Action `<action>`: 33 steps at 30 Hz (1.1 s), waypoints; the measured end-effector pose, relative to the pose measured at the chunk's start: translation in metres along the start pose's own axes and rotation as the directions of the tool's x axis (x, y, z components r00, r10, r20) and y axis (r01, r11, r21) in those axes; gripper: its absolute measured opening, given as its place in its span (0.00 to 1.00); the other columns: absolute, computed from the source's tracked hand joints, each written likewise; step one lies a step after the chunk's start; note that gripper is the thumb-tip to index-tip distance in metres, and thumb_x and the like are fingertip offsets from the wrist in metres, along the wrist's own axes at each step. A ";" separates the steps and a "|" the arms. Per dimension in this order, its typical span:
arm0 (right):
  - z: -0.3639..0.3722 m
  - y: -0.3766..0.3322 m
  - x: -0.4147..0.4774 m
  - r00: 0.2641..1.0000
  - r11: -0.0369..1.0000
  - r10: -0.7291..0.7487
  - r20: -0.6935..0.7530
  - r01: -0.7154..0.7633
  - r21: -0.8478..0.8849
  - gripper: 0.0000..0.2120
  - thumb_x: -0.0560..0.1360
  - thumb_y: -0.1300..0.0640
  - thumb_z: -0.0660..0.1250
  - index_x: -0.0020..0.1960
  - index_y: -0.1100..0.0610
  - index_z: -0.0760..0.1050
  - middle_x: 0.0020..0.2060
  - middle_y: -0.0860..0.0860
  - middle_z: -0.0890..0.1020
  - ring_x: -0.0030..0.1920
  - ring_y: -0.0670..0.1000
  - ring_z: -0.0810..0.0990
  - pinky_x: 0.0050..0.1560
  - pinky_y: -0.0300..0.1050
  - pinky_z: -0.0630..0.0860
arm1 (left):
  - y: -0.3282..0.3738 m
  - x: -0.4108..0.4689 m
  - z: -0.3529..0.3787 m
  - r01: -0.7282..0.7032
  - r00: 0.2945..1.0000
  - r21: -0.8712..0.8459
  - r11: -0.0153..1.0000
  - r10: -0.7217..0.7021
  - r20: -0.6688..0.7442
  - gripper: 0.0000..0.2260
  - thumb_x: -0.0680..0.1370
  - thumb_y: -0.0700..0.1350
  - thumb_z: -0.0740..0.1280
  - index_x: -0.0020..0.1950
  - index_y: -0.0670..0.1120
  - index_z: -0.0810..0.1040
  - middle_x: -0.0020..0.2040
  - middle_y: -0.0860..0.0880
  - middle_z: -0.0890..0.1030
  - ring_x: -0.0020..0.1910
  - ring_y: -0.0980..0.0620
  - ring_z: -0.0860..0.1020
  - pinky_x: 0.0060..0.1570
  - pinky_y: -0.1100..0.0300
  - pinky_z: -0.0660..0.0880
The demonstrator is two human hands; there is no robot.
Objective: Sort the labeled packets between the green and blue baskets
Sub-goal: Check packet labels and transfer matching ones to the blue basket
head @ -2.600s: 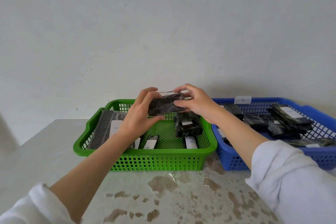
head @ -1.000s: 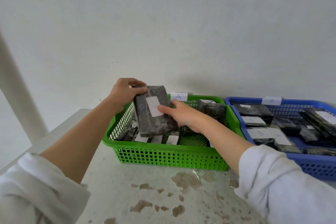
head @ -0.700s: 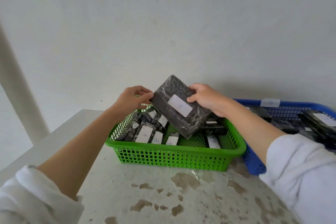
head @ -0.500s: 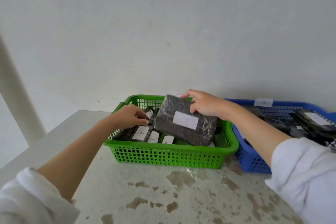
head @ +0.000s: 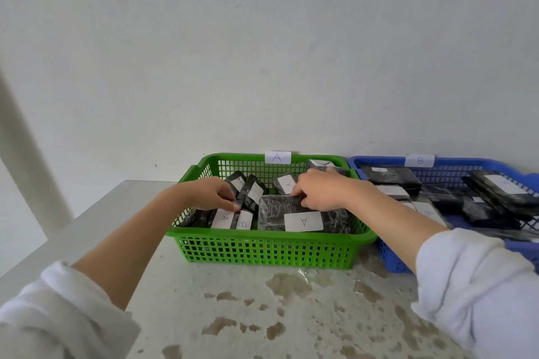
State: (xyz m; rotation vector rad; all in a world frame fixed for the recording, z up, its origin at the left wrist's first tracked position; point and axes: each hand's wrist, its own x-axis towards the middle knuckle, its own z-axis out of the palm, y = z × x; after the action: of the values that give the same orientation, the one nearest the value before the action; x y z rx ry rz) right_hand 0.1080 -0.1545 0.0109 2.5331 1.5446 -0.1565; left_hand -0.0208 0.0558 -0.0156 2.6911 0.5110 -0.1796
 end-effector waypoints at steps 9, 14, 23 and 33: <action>-0.009 -0.028 0.017 0.983 0.960 -0.021 -0.183 0.072 0.272 0.14 0.77 0.61 0.59 0.61 0.56 0.75 0.60 0.54 0.77 0.57 0.54 0.77 0.58 0.51 0.75 | -0.017 -0.017 -0.010 -0.150 0.917 -0.424 0.893 -0.035 -0.398 0.07 0.73 0.47 0.71 0.48 0.46 0.79 0.44 0.48 0.83 0.47 0.48 0.79 0.50 0.55 0.75; 0.007 -0.072 0.044 0.997 0.980 -0.008 -0.082 0.025 0.199 0.21 0.79 0.41 0.54 0.55 0.56 0.76 0.49 0.52 0.81 0.55 0.55 0.76 0.65 0.60 0.62 | -0.016 -0.024 -0.017 -0.188 0.744 -0.247 0.951 -0.025 -0.667 0.05 0.72 0.47 0.72 0.45 0.47 0.80 0.39 0.51 0.81 0.39 0.58 0.76 0.34 0.68 0.69; 0.022 -0.095 0.067 0.987 0.934 0.152 -0.044 -0.129 0.332 0.17 0.72 0.41 0.63 0.49 0.55 0.69 0.46 0.51 0.76 0.57 0.58 0.74 0.64 0.64 0.58 | -0.032 -0.043 -0.042 -0.192 0.622 -0.351 0.916 -0.163 -0.766 0.05 0.73 0.45 0.71 0.47 0.46 0.80 0.43 0.48 0.80 0.42 0.52 0.76 0.35 0.65 0.71; 0.010 -0.066 0.059 0.817 0.469 0.427 -0.388 0.167 0.867 0.15 0.72 0.50 0.65 0.53 0.56 0.66 0.35 0.48 0.75 0.32 0.47 0.74 0.30 0.47 0.74 | -0.025 -0.034 -0.036 -0.252 0.603 -0.453 0.855 -0.228 -0.765 0.02 0.74 0.44 0.70 0.45 0.46 0.80 0.40 0.50 0.80 0.38 0.56 0.75 0.32 0.68 0.69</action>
State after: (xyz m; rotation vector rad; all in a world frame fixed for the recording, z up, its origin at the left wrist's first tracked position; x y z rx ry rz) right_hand 0.0765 -0.0757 -0.0154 3.8471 1.6997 -0.2498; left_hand -0.0596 0.0811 0.0151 2.0695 0.6594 1.1008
